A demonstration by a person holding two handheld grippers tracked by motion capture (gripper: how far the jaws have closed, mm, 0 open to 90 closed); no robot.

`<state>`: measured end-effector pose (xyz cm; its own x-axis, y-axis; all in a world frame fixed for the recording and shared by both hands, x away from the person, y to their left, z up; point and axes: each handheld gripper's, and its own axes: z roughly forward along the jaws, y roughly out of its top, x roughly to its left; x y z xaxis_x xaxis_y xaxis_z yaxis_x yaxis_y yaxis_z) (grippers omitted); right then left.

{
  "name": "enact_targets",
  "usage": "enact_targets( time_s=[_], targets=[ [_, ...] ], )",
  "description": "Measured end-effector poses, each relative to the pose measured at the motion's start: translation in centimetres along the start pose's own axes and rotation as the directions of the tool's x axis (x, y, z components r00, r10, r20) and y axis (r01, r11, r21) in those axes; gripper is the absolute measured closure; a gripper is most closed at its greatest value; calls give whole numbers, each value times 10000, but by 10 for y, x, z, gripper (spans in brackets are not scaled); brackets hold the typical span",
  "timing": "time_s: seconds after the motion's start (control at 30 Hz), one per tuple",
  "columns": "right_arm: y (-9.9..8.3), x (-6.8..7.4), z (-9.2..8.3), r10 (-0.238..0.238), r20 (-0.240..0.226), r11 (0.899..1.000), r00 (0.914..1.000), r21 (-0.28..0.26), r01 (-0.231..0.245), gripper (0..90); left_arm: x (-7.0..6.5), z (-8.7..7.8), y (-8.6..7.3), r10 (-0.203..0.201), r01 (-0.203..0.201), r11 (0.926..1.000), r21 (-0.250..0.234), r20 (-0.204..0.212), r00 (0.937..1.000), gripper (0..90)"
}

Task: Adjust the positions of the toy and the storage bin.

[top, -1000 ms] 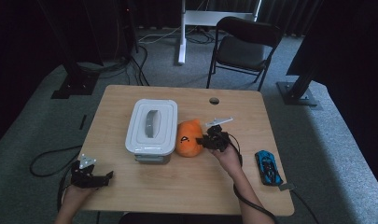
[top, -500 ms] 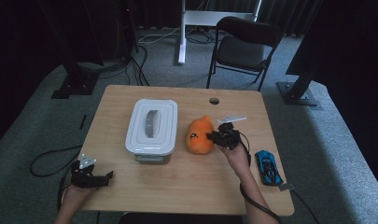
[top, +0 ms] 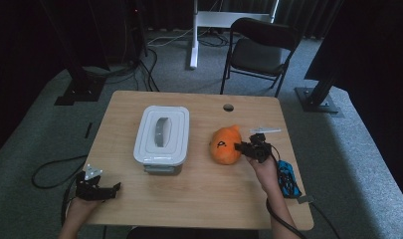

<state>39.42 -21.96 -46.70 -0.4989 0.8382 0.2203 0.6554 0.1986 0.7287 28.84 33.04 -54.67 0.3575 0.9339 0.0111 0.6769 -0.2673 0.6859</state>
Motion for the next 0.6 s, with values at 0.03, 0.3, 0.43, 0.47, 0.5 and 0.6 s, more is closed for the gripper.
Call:
enact_targets(
  time_s=[0.03,0.3,0.43,0.47,0.5,0.6],
  targets=[
    [-2,-2,-1,44,39,10000,10000,-22,-44,706,0,0,0,1,-1,10000,0,-1,10000,3],
    [-6,-7,-11,149,156,9999,9998,-10,-149,568,0,0,0,1,-1,10000,1,-2,10000,4],
    [-6,-7,-20,120,118,9999,9999,-110,-119,504,0,0,0,1,-1,10000,0,-2,10000,3],
    [-7,-6,-23,44,167,9999,9999,-141,-42,503,0,0,0,1,-1,10000,0,-1,10000,3],
    [-7,-6,-25,52,166,9999,9998,-163,-49,502,0,0,0,2,-2,10000,-3,0,10000,4],
    [-10,-5,-28,-70,73,9999,9999,-72,70,465,0,0,0,4,-4,10000,1,-4,10000,3]
  ],
)
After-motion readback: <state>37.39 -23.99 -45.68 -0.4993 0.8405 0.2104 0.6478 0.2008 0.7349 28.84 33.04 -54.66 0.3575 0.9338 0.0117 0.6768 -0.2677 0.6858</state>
